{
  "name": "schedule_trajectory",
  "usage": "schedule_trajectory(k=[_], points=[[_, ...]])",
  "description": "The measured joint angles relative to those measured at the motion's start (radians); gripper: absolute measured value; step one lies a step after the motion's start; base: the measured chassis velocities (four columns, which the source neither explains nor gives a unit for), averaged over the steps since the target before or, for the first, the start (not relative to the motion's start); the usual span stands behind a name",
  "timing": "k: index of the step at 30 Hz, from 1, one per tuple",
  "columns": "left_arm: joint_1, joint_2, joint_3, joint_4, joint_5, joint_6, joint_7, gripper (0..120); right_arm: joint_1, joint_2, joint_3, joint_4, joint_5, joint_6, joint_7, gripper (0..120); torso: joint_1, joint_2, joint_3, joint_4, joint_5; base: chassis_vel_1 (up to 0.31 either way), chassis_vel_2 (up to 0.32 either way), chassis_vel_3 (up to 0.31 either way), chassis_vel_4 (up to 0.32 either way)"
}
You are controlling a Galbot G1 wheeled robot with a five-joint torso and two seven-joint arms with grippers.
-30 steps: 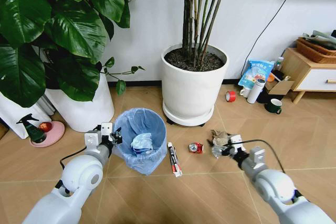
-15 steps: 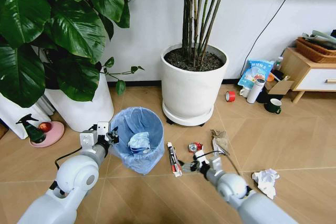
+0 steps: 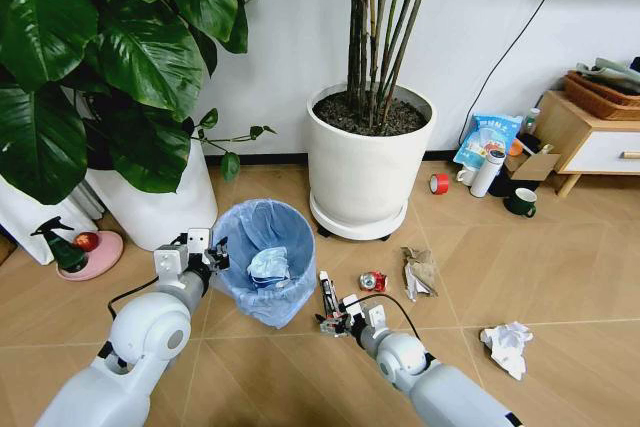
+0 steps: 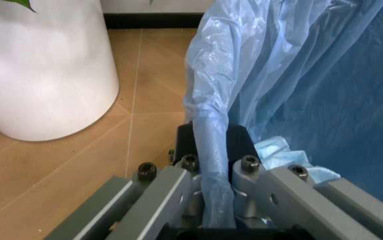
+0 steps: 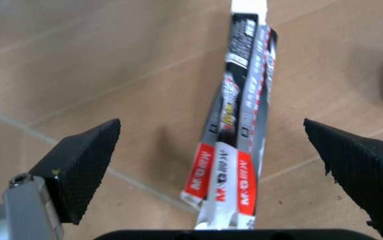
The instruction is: Pick up the trash bin and place the garbage on the floor into it.
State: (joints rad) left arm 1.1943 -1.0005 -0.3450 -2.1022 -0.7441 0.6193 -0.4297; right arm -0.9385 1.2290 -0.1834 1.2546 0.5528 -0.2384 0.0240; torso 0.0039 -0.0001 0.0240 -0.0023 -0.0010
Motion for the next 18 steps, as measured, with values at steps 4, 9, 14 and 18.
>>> schedule_trajectory(k=[4,9,14,18], points=[[0.001,0.0,0.0,-0.002,0.001,-0.001,0.001,0,0.025,0.032,0.011,-0.077,0.004,0.005,0.0,100,0.0,0.0,0.0,0.0,0.0002,0.0,0.0,0.0,0.0],[-0.002,0.001,0.0,-0.002,0.001,-0.001,0.002,0,0.046,0.061,0.017,-0.143,0.001,0.012,-0.006,100,0.0,0.0,0.0,0.0,0.0004,0.0,0.0,0.0,0.0],[-0.012,0.002,0.005,0.003,-0.002,-0.002,0.003,0,0.066,0.083,0.032,-0.211,-0.011,0.025,-0.02,90,0.0,0.0,0.0,0.0,0.0002,0.0,0.0,0.0,0.0],[-0.016,0.002,0.007,0.006,-0.004,-0.002,0.004,0,0.07,0.083,0.038,-0.233,-0.018,0.039,-0.027,75,0.0,0.0,0.0,-0.0001,0.0002,0.0,0.0,0.0,0.0]])
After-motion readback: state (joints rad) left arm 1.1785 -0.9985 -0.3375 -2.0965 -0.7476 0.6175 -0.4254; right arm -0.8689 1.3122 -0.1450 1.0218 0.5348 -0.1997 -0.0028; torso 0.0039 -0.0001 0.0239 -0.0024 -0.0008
